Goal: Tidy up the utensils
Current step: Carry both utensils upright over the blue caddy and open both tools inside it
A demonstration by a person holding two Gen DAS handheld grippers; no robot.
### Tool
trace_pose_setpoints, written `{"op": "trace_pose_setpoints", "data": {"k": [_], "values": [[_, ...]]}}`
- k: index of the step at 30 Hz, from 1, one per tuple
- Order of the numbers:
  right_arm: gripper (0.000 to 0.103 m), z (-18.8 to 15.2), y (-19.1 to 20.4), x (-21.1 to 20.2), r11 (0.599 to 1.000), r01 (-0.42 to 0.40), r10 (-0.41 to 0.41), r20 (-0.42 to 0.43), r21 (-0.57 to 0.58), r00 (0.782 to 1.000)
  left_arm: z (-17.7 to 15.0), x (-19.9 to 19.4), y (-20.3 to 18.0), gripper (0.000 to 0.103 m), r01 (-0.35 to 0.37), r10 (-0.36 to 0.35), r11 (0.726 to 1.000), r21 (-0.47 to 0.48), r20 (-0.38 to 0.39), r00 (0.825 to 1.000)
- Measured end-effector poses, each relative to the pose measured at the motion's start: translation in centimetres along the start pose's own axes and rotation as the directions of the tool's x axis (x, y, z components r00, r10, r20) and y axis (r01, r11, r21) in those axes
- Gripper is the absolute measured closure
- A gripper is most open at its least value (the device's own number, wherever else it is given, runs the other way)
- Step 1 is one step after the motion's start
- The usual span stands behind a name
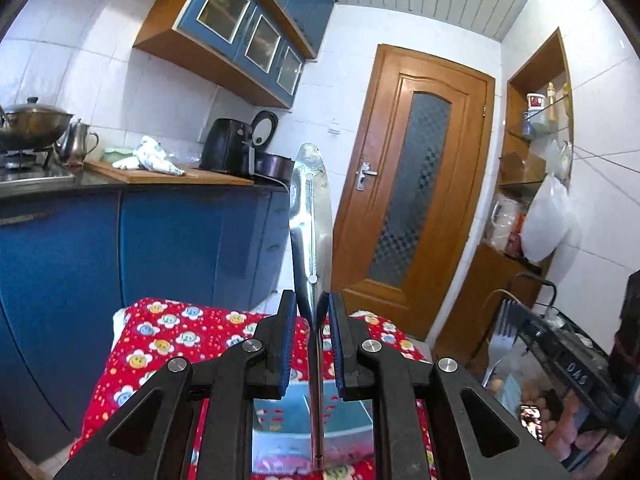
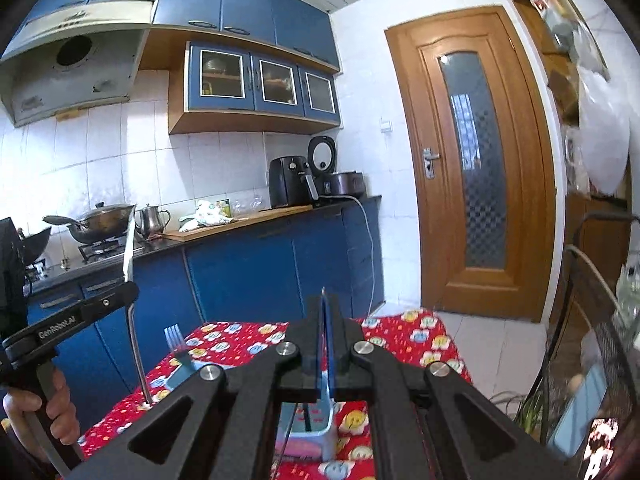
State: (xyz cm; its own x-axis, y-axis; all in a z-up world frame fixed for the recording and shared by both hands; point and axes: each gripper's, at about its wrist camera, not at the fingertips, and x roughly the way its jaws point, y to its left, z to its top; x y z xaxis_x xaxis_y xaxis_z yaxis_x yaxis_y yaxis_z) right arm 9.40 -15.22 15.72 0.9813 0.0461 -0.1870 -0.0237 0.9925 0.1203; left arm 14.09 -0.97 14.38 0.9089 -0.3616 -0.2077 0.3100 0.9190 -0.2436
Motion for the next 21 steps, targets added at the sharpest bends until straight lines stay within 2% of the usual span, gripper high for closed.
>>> {"op": "trace_pose_setpoints", "data": {"k": [4, 10, 15, 21], "values": [[0.1, 0.6, 0.6, 1.2, 0.998, 0.035, -0.033, 0.037, -0.061, 0.999, -0.3, 1.8, 0.3, 0.087, -0.017, 0.017, 1.0, 0.015, 0.005, 1.0], [0.1, 1.1, 1.1, 3.5, 0.995, 0.057, -0.052, 0.059, -0.086, 0.997, -0.7, 3.2, 1.0, 0.087, -0.049, 0.048, 0.998, 0.031, 0.037, 0.998], [0.1, 0.5, 1.9, 5.1, 0.99, 0.068, -0.06, 0.068, -0.126, 0.996, -2.0, 4.1, 1.5, 0.087, -0.08, 0.078, 0.996, 0.044, 0.047, 0.996], [0.1, -1.2, 3.0, 7.0, 0.98, 0.067, -0.06, 0.045, -0.189, 0.997, -4.3, 5.2, 2.3, 0.087, -0.094, 0.094, 0.995, 0.03, 0.019, 0.995]]}}
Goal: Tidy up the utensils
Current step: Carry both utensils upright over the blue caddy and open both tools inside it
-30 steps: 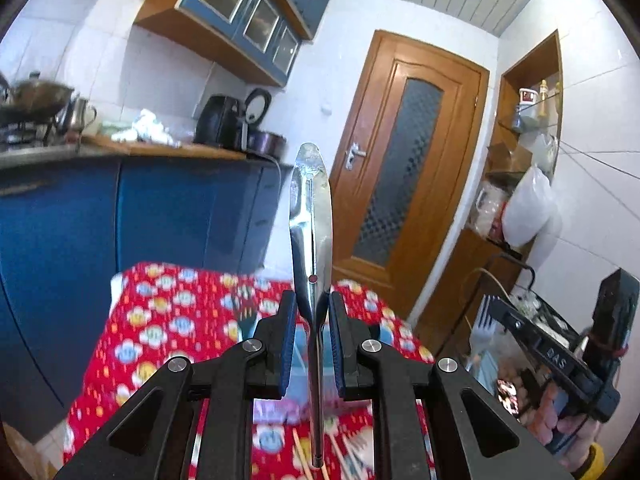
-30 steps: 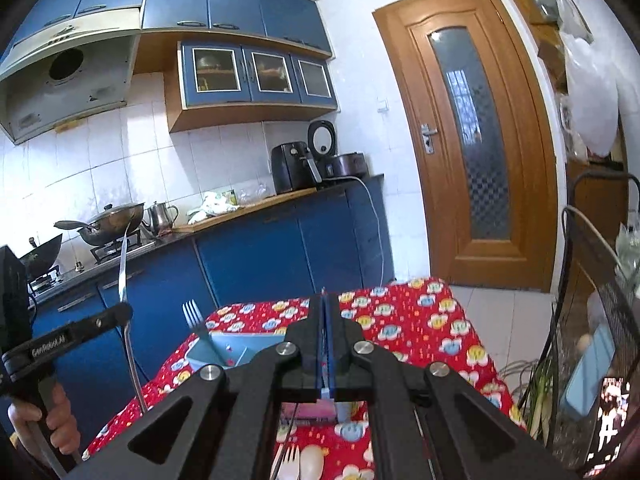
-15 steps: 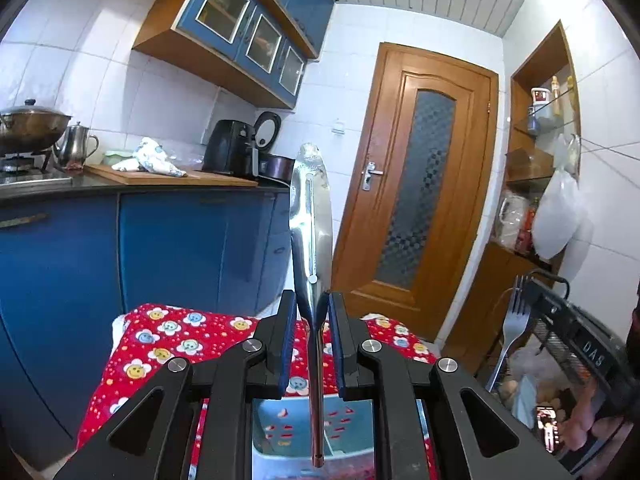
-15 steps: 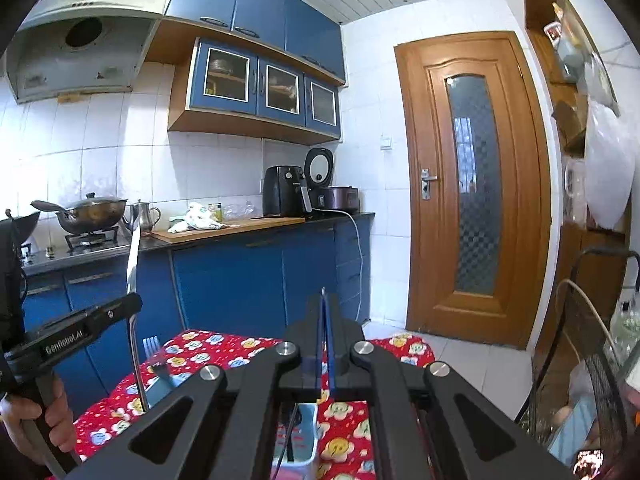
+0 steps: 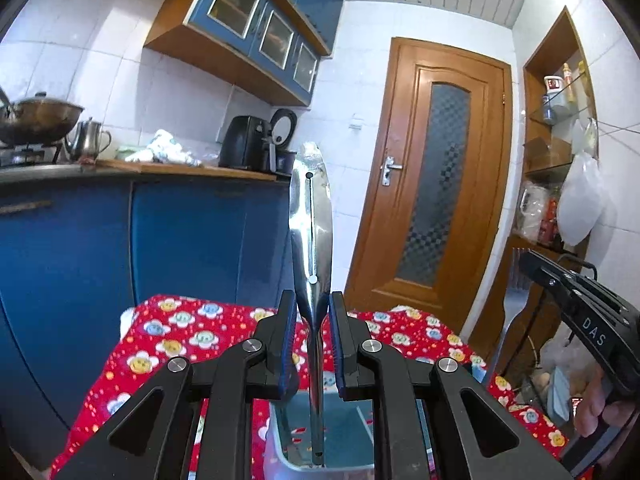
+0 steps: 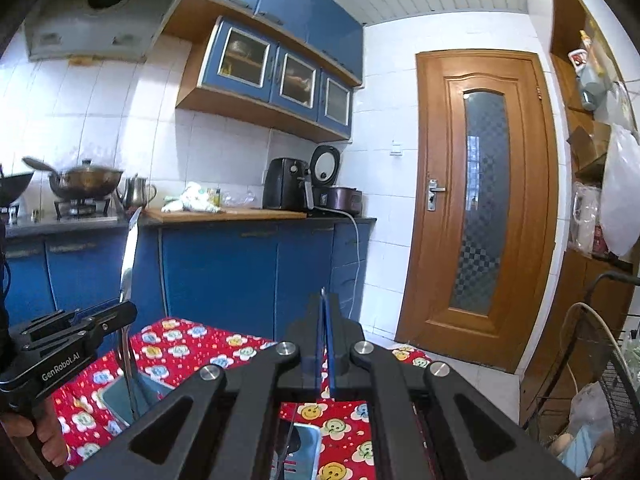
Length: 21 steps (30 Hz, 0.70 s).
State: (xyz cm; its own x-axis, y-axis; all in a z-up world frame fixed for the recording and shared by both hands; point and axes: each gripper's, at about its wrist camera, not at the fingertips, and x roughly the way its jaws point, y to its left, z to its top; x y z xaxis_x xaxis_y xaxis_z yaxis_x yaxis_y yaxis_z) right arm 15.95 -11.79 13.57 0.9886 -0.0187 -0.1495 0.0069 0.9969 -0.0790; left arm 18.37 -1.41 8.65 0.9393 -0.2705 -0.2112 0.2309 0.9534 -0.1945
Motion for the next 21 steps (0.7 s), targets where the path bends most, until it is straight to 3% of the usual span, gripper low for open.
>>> {"op": "trace_pose_setpoints", "data": {"k": [9, 11, 13, 16, 21], "values": [[0.1, -2.2, 1.2, 1.7, 0.995, -0.098, 0.1, -0.09, 0.024, 0.991, -2.1, 0.4, 0.0, 0.086, 0.002, -0.001, 1.0, 0.011, -0.062, 0.998], [0.095, -2.3, 1.1, 1.7, 0.992, -0.117, 0.121, -0.1, 0.046, 0.988, -2.1, 0.4, 0.1, 0.084, 0.011, -0.012, 1.0, -0.002, -0.079, 0.997], [0.081, -2.4, 1.0, 1.5, 0.99, -0.131, 0.137, -0.1, 0.059, 0.986, -2.1, 0.2, 0.1, 0.076, 0.018, -0.019, 1.0, -0.011, -0.09, 0.996], [0.077, -2.3, 0.9, 0.9, 0.986, -0.146, 0.153, -0.095, 0.079, 0.984, -2.0, -0.2, 0.0, 0.066, 0.025, -0.027, 1.0, -0.019, -0.103, 0.994], [0.073, -2.0, 0.1, -0.4, 0.979, -0.161, 0.172, -0.086, 0.125, 0.981, -1.9, -1.1, -0.3, 0.062, 0.046, -0.048, 0.999, -0.02, -0.121, 0.991]]}}
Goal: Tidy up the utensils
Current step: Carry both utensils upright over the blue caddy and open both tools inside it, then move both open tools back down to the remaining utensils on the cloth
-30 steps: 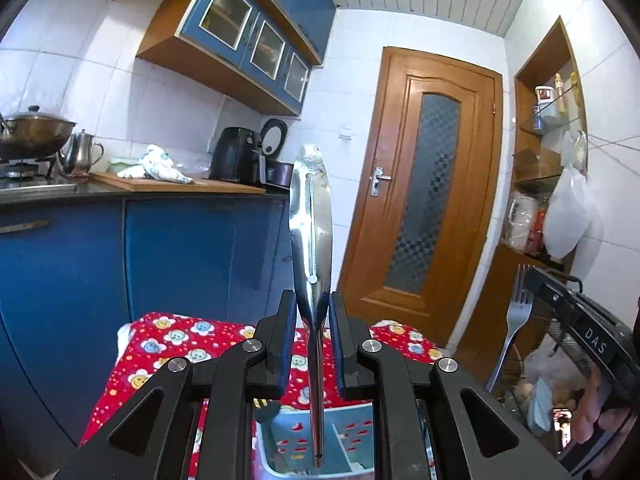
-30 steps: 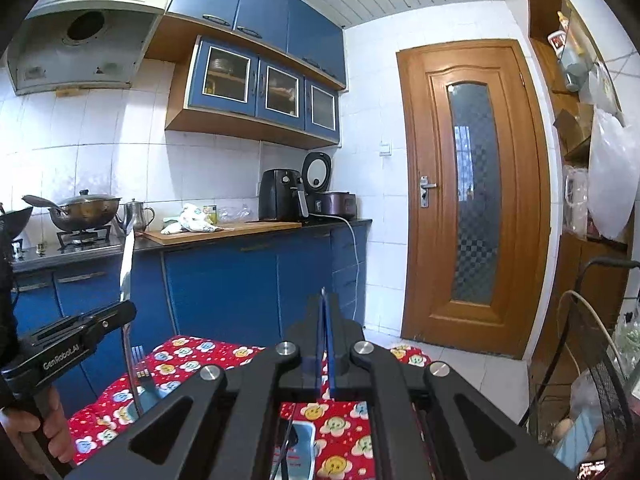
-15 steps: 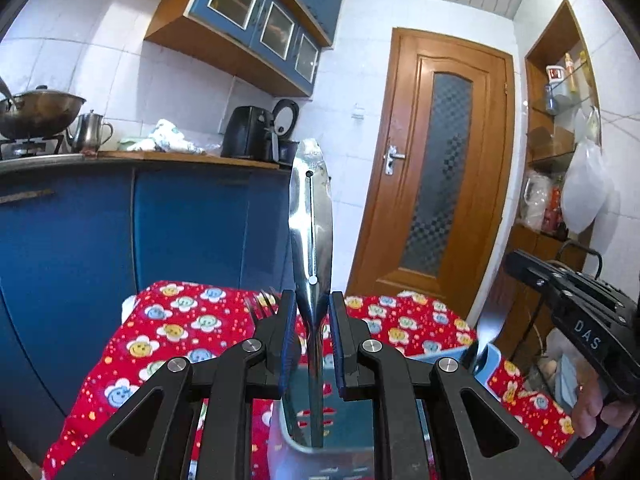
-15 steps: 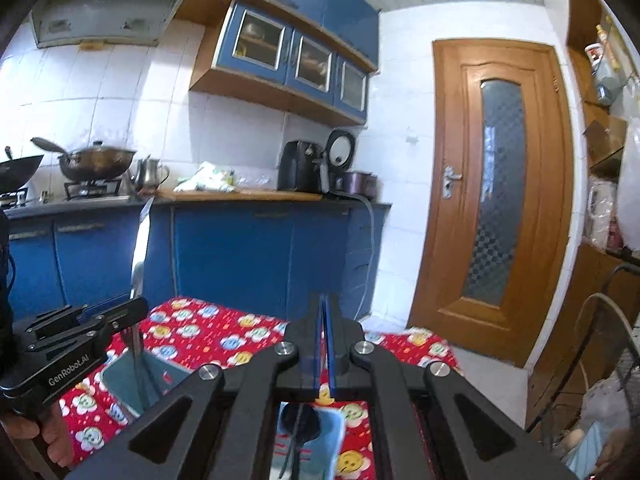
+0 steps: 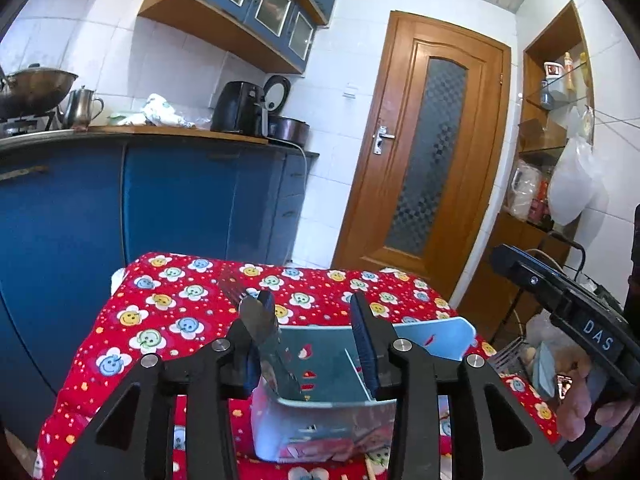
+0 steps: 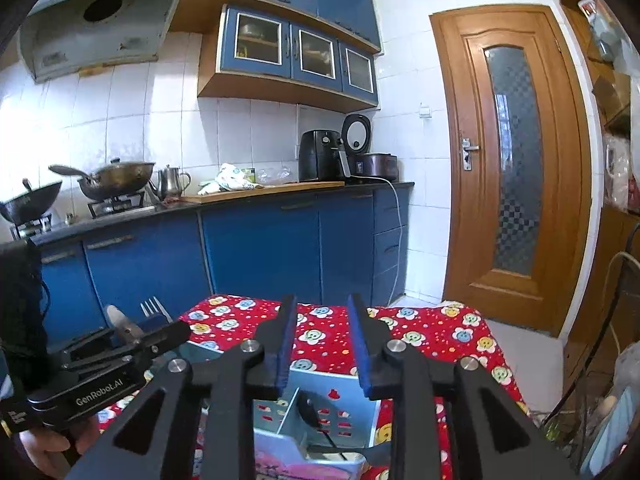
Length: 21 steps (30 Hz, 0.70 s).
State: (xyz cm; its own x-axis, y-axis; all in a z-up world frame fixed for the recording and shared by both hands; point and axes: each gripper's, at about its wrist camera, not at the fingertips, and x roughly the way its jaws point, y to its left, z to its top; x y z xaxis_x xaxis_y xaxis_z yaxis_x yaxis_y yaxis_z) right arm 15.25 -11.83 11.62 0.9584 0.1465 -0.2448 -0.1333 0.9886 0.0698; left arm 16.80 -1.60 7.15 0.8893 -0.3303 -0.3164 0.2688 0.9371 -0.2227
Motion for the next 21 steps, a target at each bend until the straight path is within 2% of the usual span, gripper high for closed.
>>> {"op": "trace_pose_setpoints", "data": {"k": [4, 8, 16, 21], "values": [[0.069, 0.0, -0.2, -1.3, 0.999, -0.013, 0.013, -0.002, 0.034, 1.0, 0.1, -1.0, -0.4, 0.056, 0.015, -0.015, 1.0, 0.004, -0.007, 1.0], [0.066, -0.2, -0.3, -2.9, 0.998, -0.024, 0.025, -0.011, 0.06, 1.0, 0.2, -2.3, -0.8, 0.053, 0.023, -0.023, 1.0, 0.007, -0.018, 1.0], [0.052, -1.4, -0.5, -5.6, 0.991, -0.04, 0.047, -0.048, 0.127, 0.998, -0.1, -5.2, -1.5, 0.051, 0.017, -0.017, 1.0, 0.019, -0.041, 0.999], [0.048, -2.5, -0.5, -7.2, 0.989, -0.033, 0.043, -0.068, 0.147, 0.997, -0.1, -6.9, -1.9, 0.046, 0.029, -0.028, 0.999, 0.03, -0.045, 0.999]]}}
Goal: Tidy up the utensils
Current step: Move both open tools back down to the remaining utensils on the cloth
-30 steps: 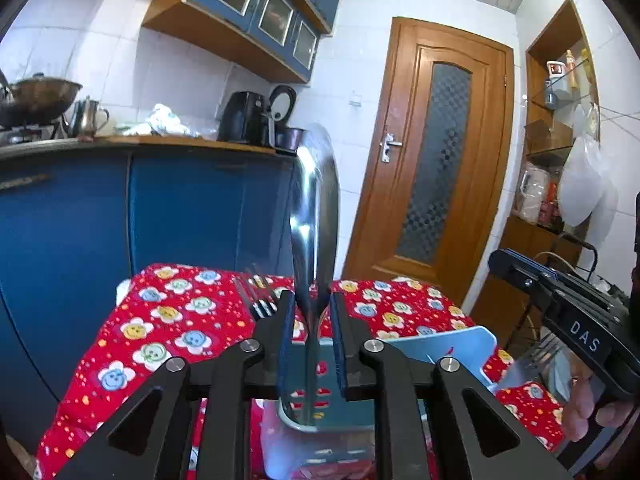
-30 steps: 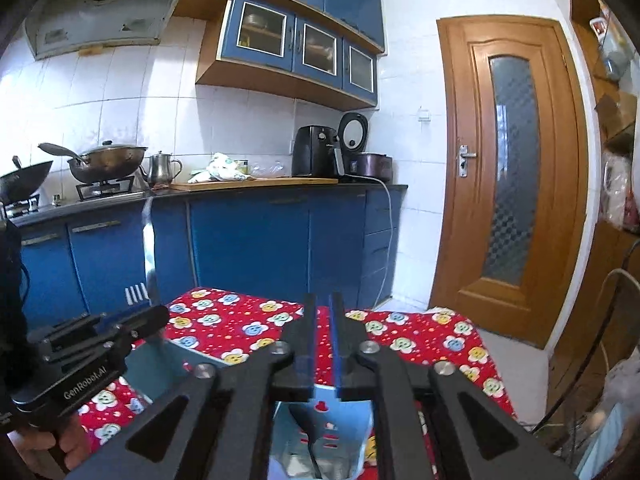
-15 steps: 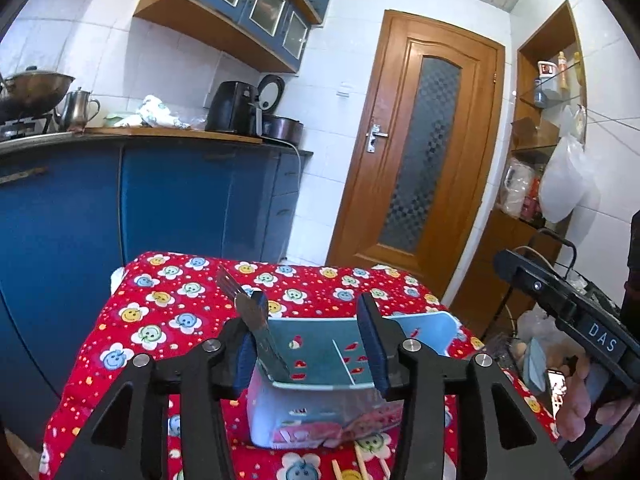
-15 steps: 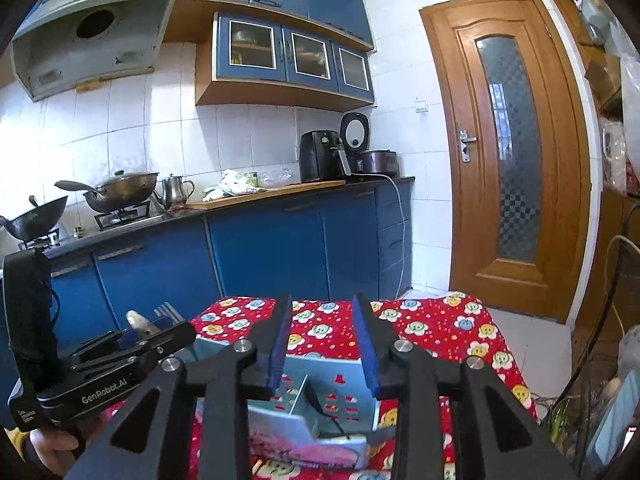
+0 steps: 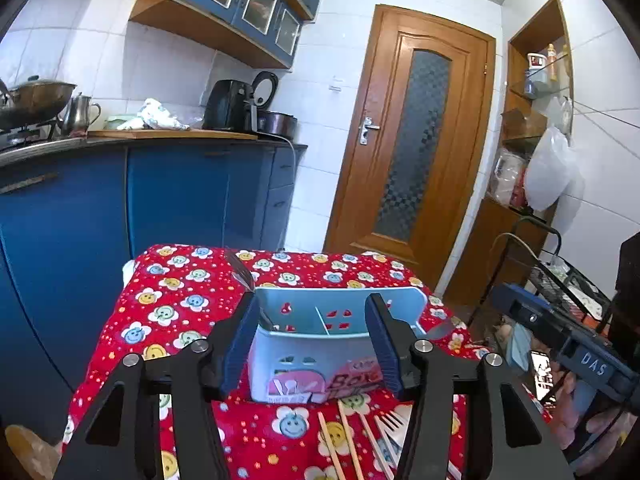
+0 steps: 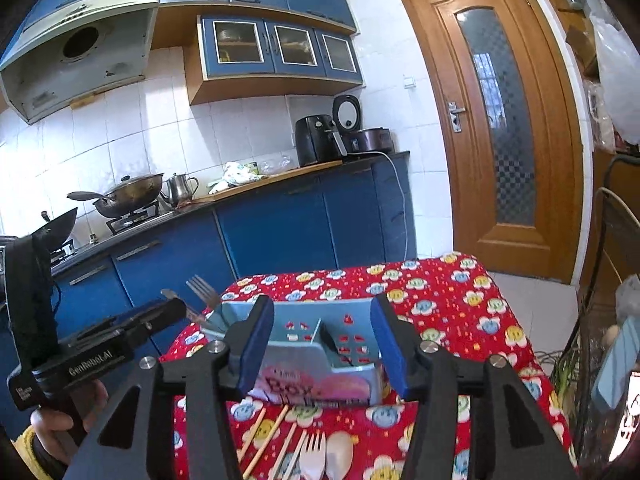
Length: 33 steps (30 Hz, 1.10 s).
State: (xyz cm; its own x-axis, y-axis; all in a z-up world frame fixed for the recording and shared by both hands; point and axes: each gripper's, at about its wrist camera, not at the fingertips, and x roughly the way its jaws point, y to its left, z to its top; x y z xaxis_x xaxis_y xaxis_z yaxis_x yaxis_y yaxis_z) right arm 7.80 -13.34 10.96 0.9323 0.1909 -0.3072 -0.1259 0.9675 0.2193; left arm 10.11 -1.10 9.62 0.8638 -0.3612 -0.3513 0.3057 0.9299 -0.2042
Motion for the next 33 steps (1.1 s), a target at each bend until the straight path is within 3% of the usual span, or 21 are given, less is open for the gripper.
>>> {"op": "trace_pose_setpoints", "data": {"k": [9, 19, 33], "values": [[0.044, -1.9, -0.4, -2.2, 1.0, 0.006, -0.005, -0.028, 0.028, 1.0, -1.3, -2.6, -1.2, 0.043, 0.007, -0.006, 0.999, 0.033, -0.029, 1.0], [0.039, -4.5, -1.2, -3.6, 0.997, 0.029, -0.023, -0.083, 0.07, 0.996, -3.6, -3.7, -1.7, 0.043, 0.005, -0.003, 1.0, 0.023, -0.118, 0.993], [0.032, -7.7, -2.7, -4.4, 0.992, 0.064, -0.045, -0.167, 0.108, 0.985, -7.0, -2.5, -1.4, 0.043, -0.015, 0.011, 1.0, -0.012, -0.276, 0.961]]}}
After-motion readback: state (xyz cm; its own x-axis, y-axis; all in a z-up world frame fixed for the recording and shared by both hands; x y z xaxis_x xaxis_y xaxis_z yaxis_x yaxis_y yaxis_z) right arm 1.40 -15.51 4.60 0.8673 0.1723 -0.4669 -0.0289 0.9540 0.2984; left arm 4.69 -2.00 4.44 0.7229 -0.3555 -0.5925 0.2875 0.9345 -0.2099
